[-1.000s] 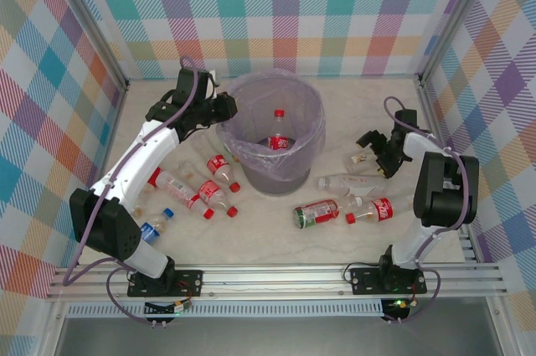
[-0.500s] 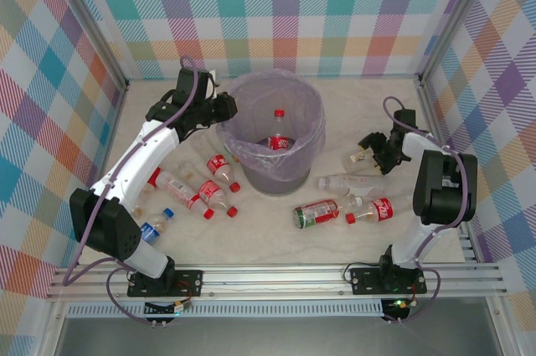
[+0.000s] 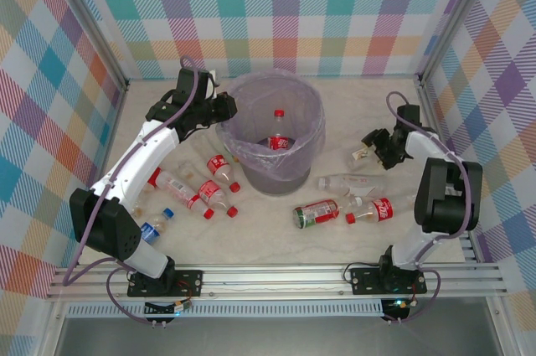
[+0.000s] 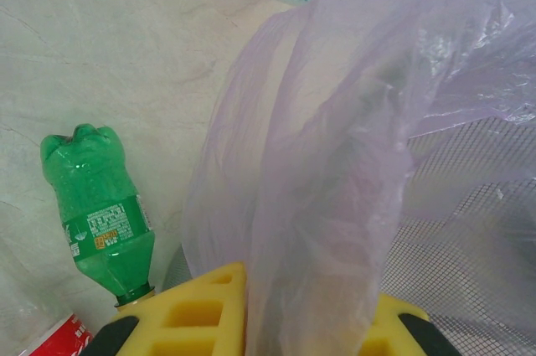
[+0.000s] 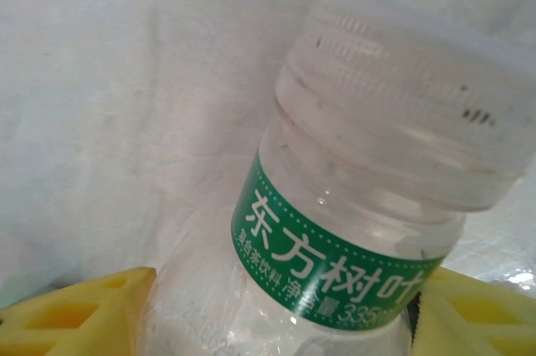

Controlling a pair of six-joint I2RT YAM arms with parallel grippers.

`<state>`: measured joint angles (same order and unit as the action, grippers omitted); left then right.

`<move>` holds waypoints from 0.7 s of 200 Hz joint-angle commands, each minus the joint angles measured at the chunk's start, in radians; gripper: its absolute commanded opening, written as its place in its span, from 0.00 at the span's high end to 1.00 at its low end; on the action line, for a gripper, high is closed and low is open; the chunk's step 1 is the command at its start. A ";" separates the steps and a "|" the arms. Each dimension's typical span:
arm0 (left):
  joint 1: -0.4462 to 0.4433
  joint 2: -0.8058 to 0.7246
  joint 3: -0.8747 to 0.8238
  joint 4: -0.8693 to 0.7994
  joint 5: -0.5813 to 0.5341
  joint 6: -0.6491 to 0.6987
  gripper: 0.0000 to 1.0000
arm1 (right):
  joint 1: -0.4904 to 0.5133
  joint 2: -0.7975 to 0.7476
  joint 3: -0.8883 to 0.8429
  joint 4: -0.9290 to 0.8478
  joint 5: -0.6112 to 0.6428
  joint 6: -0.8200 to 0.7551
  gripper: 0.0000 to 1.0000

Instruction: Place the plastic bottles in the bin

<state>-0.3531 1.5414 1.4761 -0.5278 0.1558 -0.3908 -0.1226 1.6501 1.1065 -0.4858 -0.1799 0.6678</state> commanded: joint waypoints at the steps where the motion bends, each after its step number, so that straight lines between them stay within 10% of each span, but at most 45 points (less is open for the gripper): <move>1: -0.006 0.019 -0.001 -0.072 -0.025 0.016 0.95 | 0.008 -0.082 0.068 -0.073 -0.004 -0.066 0.35; 79: -0.005 0.021 0.000 -0.072 -0.017 0.011 0.94 | 0.025 -0.379 0.273 -0.267 -0.060 -0.160 0.41; 140: -0.005 0.028 0.002 -0.072 -0.021 0.009 0.94 | 0.360 -0.478 0.410 -0.130 0.018 -0.171 0.46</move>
<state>-0.3531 1.5414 1.4769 -0.5293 0.1558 -0.3874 0.1059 1.1503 1.4292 -0.6777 -0.1951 0.5320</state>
